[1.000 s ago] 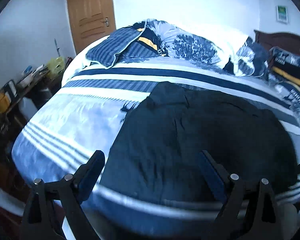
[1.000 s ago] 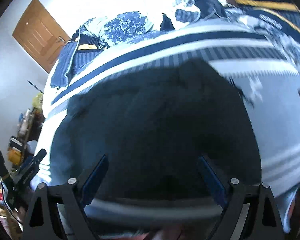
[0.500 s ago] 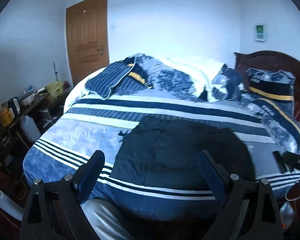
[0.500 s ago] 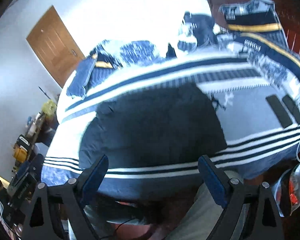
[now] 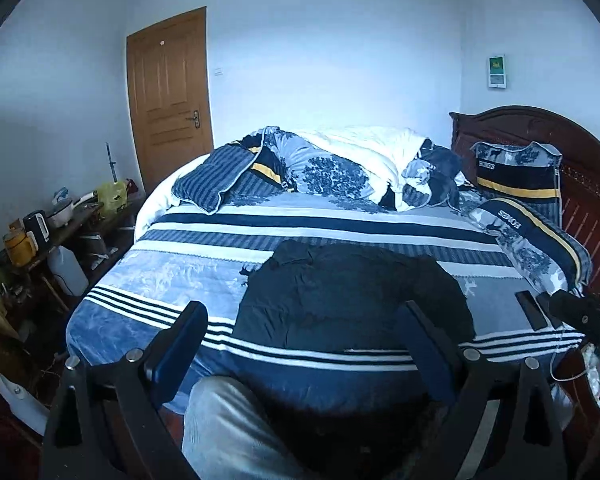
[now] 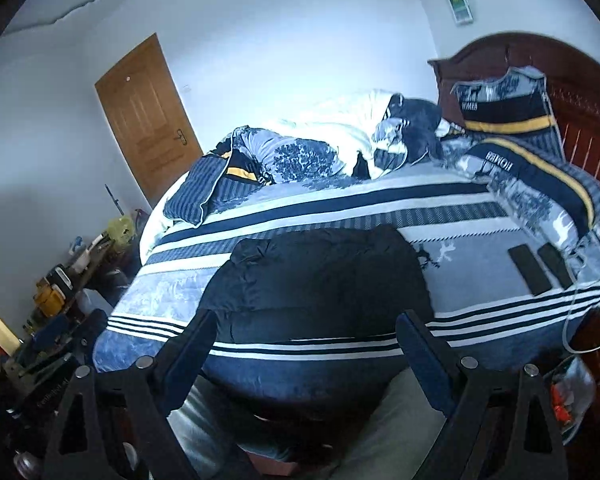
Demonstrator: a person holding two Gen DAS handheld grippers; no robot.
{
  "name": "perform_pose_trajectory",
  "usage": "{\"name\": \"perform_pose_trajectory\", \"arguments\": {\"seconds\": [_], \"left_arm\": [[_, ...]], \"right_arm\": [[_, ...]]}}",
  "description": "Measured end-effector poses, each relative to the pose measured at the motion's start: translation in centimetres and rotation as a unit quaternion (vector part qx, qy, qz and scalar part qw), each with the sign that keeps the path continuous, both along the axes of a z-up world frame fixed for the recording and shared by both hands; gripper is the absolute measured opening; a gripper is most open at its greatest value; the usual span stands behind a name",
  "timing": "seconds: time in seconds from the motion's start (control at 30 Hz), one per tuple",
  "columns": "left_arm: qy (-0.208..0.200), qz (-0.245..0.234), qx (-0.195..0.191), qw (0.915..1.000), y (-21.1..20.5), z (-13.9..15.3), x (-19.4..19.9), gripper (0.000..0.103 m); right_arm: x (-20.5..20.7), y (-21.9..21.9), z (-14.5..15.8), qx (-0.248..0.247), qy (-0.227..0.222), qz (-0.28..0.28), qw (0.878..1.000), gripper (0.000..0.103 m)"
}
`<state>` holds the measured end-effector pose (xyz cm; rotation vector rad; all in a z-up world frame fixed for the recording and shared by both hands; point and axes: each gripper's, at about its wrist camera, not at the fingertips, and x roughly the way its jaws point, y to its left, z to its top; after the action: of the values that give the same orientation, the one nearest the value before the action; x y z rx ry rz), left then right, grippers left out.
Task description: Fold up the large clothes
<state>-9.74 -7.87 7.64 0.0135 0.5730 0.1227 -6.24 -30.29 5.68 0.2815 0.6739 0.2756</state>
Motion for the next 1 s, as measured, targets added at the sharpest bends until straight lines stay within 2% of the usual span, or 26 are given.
{"name": "perform_pose_trajectory", "arguments": {"seconds": [0.4, 1.0], "left_arm": [[0.028, 0.004, -0.002, 0.9996, 0.3, -0.9, 0.2, 0.097], [0.035, -0.016, 0.022, 0.9990, -1.2, -1.1, 0.2, 0.097]], "right_arm": [[-0.7, 1.1, 0.0, -0.013, -0.001, 0.012, 1.000, 0.093], [-0.6, 0.8, -0.3, -0.015, 0.003, 0.006, 1.000, 0.093]]}}
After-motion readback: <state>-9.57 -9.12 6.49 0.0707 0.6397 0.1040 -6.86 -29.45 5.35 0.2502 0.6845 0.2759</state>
